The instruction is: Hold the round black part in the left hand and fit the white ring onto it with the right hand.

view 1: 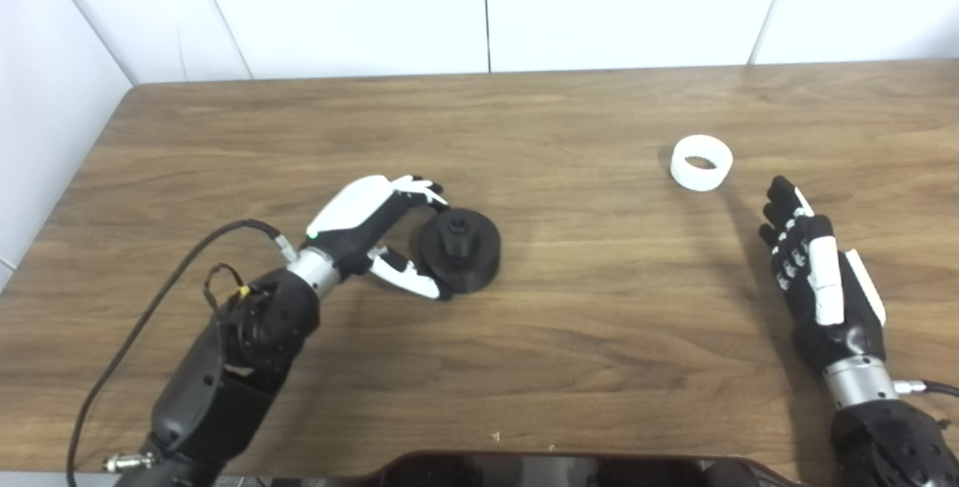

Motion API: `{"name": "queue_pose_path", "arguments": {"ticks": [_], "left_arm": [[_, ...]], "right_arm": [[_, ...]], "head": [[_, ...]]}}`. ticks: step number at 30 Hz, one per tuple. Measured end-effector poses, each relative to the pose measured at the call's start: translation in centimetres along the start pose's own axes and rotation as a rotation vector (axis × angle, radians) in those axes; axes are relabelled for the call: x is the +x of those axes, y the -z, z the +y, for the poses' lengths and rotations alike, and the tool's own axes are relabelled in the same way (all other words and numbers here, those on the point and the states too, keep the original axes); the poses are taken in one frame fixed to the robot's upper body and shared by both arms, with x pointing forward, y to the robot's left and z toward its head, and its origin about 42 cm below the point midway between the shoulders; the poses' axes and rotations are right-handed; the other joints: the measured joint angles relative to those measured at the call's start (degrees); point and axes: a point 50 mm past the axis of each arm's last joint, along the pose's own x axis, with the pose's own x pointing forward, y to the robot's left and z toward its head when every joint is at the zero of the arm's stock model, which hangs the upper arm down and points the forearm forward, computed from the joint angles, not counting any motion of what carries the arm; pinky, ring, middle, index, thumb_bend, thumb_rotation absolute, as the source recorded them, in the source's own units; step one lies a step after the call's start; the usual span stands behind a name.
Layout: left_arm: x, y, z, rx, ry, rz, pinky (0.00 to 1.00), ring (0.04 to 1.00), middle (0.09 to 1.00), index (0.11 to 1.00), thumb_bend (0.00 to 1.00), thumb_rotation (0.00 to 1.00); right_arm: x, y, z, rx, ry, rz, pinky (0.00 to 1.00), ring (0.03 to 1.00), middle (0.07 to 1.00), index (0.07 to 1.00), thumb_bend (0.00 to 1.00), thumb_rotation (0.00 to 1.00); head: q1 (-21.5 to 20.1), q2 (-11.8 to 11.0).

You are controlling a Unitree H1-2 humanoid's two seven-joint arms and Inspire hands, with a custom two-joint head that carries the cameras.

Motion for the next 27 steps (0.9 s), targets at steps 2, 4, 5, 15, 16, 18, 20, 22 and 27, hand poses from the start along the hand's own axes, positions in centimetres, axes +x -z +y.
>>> {"name": "queue_pose_path", "arguments": {"ticks": [2, 4, 5, 15, 16, 18, 20, 22, 27], "left_arm": [[0.1, -0.4, -0.4, -0.003, 0.003, -0.014, 0.86, 0.972, 0.906, 0.663, 0.83, 0.3], [0.1, -0.8, -0.8, 0.002, 0.005, -0.031, 0.86, 0.972, 0.908, 0.663, 0.83, 0.3], [0.2, -1.0, -1.2, 0.015, 0.008, -0.043, 0.86, 0.972, 0.908, 0.663, 0.83, 0.3], [0.4, -2.7, -3.2, 0.014, 0.012, -0.107, 0.85, 0.971, 0.911, 0.651, 0.84, 0.3], [0.4, -2.9, -3.4, 0.015, 0.01, -0.11, 0.85, 0.971, 0.911, 0.652, 0.84, 0.29], [0.5, -3.2, -3.8, 0.011, 0.01, -0.121, 0.86, 0.969, 0.912, 0.663, 0.84, 0.3], [0.4, -3.4, -4.2, 0.008, 0.009, -0.135, 0.86, 0.971, 0.912, 0.664, 0.84, 0.3], [0.3, -3.7, -4.6, 0.003, 0.009, -0.144, 0.86, 0.973, 0.913, 0.663, 0.84, 0.3], [0.0, -3.9, -5.0, -0.007, 0.013, -0.15, 0.88, 0.978, 0.916, 0.669, 0.84, 0.3]], "right_arm": [[-0.1, 0.0, 0.0, 0.001, 0.0, 0.0, 1.0, 1.0, 0.989, 0.975, 0.59, 1.0], [-0.1, -0.1, 0.0, 0.002, 0.0, 0.002, 1.0, 1.0, 0.988, 0.975, 0.58, 1.0], [-0.2, -0.2, 0.1, 0.001, 0.001, 0.003, 1.0, 1.0, 0.987, 0.976, 0.58, 1.0], [-0.4, -0.1, 0.1, 0.0, 0.001, 0.005, 1.0, 1.0, 0.983, 0.97, 0.59, 1.0], [-0.4, -0.1, 0.1, 0.0, 0.002, 0.005, 1.0, 1.0, 0.983, 0.97, 0.59, 1.0], [-0.5, -0.1, 0.0, 0.0, 0.002, 0.005, 1.0, 1.0, 0.988, 0.975, 0.61, 1.0], [-0.5, -0.1, 0.0, 0.002, 0.002, 0.005, 1.0, 1.0, 0.988, 0.977, 0.6, 1.0], [-0.5, -0.1, 0.0, 0.003, 0.003, 0.005, 1.0, 1.0, 0.987, 0.98, 0.6, 1.0], [-0.5, -0.1, 0.0, 0.004, 0.003, 0.006, 1.0, 1.0, 0.988, 0.979, 0.6, 1.0]], "head": [[-0.1, 0.1], [-0.2, 0.2], [-0.3, 0.2], [-0.8, 0.4], [-0.8, 0.4], [-0.7, 0.5], [-0.7, 0.5], [-0.7, 0.5], [-1.2, 0.6]]}}
